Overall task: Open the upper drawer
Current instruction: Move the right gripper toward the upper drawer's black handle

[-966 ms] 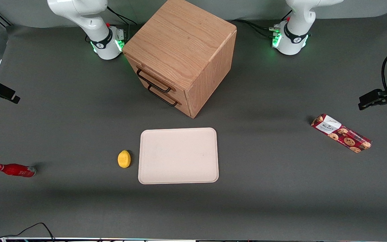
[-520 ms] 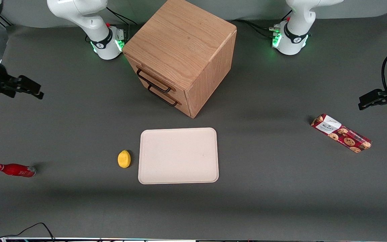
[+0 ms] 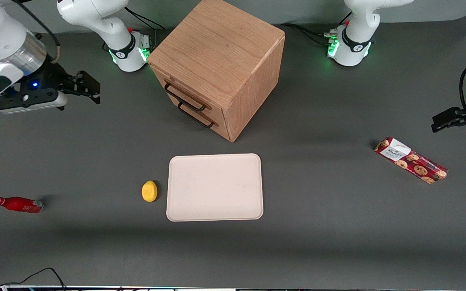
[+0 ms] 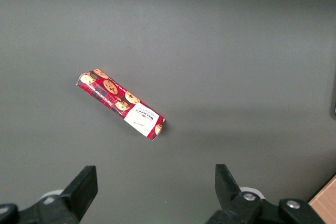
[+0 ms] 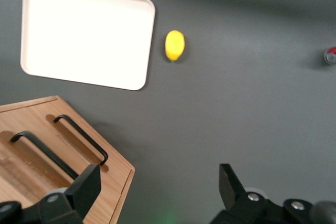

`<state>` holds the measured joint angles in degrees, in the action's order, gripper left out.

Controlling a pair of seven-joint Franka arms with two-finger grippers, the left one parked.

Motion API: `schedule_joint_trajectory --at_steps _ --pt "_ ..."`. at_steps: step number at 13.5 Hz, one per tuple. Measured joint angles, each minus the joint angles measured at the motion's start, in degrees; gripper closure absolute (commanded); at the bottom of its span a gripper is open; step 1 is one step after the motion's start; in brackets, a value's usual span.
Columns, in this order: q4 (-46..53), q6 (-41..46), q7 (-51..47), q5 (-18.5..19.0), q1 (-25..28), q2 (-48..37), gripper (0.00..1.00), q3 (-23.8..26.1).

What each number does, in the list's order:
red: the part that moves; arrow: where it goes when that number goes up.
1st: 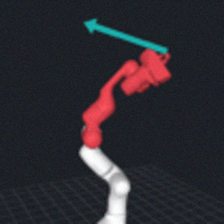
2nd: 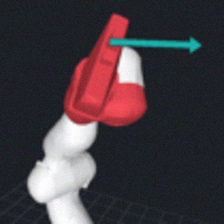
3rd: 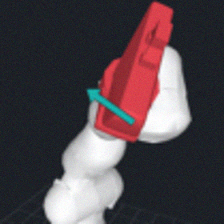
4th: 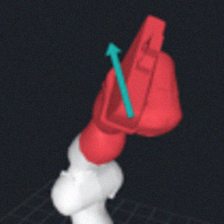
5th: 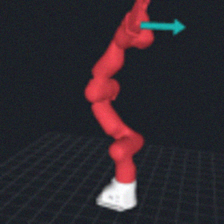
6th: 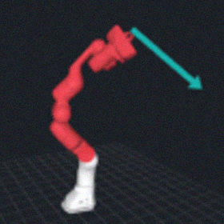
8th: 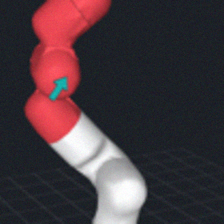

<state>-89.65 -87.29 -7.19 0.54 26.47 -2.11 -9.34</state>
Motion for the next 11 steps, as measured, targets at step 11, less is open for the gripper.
schedule_joint_trajectory --at_steps 11 --pt "-0.33 0.26 7.18 -10.57 5.7 6.53 0.0 -0.07"
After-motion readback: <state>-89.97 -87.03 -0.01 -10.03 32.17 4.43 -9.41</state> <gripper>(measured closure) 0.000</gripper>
